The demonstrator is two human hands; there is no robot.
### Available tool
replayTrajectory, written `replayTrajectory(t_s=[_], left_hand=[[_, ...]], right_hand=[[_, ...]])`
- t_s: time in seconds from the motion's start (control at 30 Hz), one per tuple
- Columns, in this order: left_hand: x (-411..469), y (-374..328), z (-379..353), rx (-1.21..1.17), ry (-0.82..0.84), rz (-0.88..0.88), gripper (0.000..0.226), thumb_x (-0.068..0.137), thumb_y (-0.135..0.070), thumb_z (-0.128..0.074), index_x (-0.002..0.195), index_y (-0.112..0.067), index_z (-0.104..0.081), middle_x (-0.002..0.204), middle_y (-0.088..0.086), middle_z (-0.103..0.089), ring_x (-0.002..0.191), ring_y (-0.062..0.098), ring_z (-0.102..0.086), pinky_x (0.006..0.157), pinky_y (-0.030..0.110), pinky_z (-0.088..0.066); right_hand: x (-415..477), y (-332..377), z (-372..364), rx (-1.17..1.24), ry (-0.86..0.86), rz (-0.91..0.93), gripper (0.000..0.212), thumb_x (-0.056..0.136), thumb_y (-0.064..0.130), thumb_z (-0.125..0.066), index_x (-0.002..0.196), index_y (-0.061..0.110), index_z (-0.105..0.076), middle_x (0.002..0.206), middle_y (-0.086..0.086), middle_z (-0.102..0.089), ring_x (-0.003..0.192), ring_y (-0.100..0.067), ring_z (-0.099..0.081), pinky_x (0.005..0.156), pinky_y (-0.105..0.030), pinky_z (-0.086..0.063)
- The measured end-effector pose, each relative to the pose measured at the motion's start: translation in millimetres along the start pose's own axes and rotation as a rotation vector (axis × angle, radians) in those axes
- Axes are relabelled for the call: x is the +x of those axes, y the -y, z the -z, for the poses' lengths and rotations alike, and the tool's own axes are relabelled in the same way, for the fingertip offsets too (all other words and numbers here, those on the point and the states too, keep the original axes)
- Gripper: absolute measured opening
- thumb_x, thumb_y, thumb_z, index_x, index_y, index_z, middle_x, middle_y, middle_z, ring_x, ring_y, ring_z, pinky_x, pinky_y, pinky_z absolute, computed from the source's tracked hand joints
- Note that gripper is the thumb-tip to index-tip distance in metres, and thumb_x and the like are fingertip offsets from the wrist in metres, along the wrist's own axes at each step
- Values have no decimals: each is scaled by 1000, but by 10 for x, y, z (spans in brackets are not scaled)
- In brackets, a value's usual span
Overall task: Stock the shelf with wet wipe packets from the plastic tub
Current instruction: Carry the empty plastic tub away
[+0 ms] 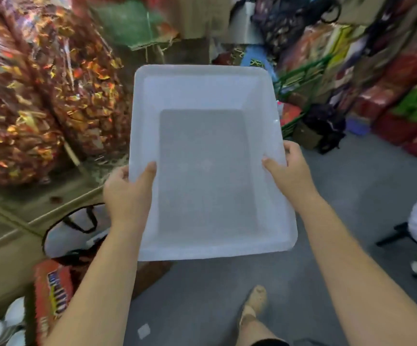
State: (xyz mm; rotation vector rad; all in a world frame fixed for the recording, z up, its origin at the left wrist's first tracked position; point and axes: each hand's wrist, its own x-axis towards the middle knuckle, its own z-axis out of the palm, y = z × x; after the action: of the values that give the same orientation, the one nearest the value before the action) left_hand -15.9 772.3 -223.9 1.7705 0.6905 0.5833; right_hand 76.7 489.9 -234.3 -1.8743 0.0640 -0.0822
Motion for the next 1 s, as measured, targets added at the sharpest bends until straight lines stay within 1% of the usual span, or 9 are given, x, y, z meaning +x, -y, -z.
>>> replayTrajectory(t_s=[0.07,0.17,0.27,0.33,0.43,0.67,0.8,0.9,1.0], left_hand=[[108,-123,-533,-14,65,-26,39,81,-51,-75,102,-19,-70,94,-3,-74,86,18,-72,73,39,-59],[203,-351,-1416,-15,172,-37,38,85,-45,-75,103,-13,-68,91,-2,-70,82,17,-67,61,29,-48],[311,-577,-2343,3,279,-46,40,84,-47,-76,96,-9,-70,84,1,-69,74,19,-64,57,29,-41],[390,-750,-2965,-10,341,-43,42,83,-49,-76,95,-9,-71,86,5,-71,76,21,-66,58,30,-42],[402,-1055,-3785,-11,405,-60,42,84,-47,-76,96,-7,-69,86,5,-69,69,15,-61,53,28,-40],[506,-1599,-5546,37,511,-120,47,83,-57,-71,100,-14,-65,88,-2,-67,82,19,-65,68,38,-52],[587,-1825,-6690,93,597,-171,42,86,-52,-71,97,-11,-66,85,0,-67,75,17,-62,58,32,-42],[695,-2049,-7571,126,669,-195,34,87,-45,-72,80,-15,-60,75,-3,-62,73,23,-61,63,34,-44],[851,-2369,-8468,192,719,-215,37,85,-50,-70,84,-14,-63,77,-1,-66,75,26,-65,63,36,-46]], right_hand=[[232,-117,324,12,-80,-30,34,89,25,-67,119,26,-49,110,9,-65,98,-14,-65,82,-39,-56],[672,-293,877,4,-182,-71,33,90,23,-66,118,27,-49,109,10,-65,97,-13,-65,81,-37,-56],[1185,-459,1454,-16,-281,-109,35,90,19,-66,120,25,-48,111,6,-64,98,-15,-65,80,-37,-54],[1518,-548,1840,-19,-332,-122,36,91,19,-66,121,23,-48,112,6,-64,97,-12,-64,76,-32,-52],[1972,-642,2363,-36,-396,-131,36,91,20,-66,121,22,-47,107,10,-62,90,-3,-60,66,-24,-46],[3032,-988,3343,-26,-521,-183,37,88,22,-68,119,25,-49,104,11,-63,88,-5,-62,65,-25,-46],[3736,-1273,3956,-73,-557,-185,37,86,24,-72,120,25,-57,104,10,-67,90,-8,-65,67,-25,-48],[4339,-1469,4377,-72,-592,-190,31,86,23,-73,115,24,-63,102,9,-71,88,-9,-68,68,-25,-50],[4903,-1621,4770,-48,-644,-206,27,88,19,-71,114,22,-65,101,7,-72,86,-8,-68,68,-24,-51]])
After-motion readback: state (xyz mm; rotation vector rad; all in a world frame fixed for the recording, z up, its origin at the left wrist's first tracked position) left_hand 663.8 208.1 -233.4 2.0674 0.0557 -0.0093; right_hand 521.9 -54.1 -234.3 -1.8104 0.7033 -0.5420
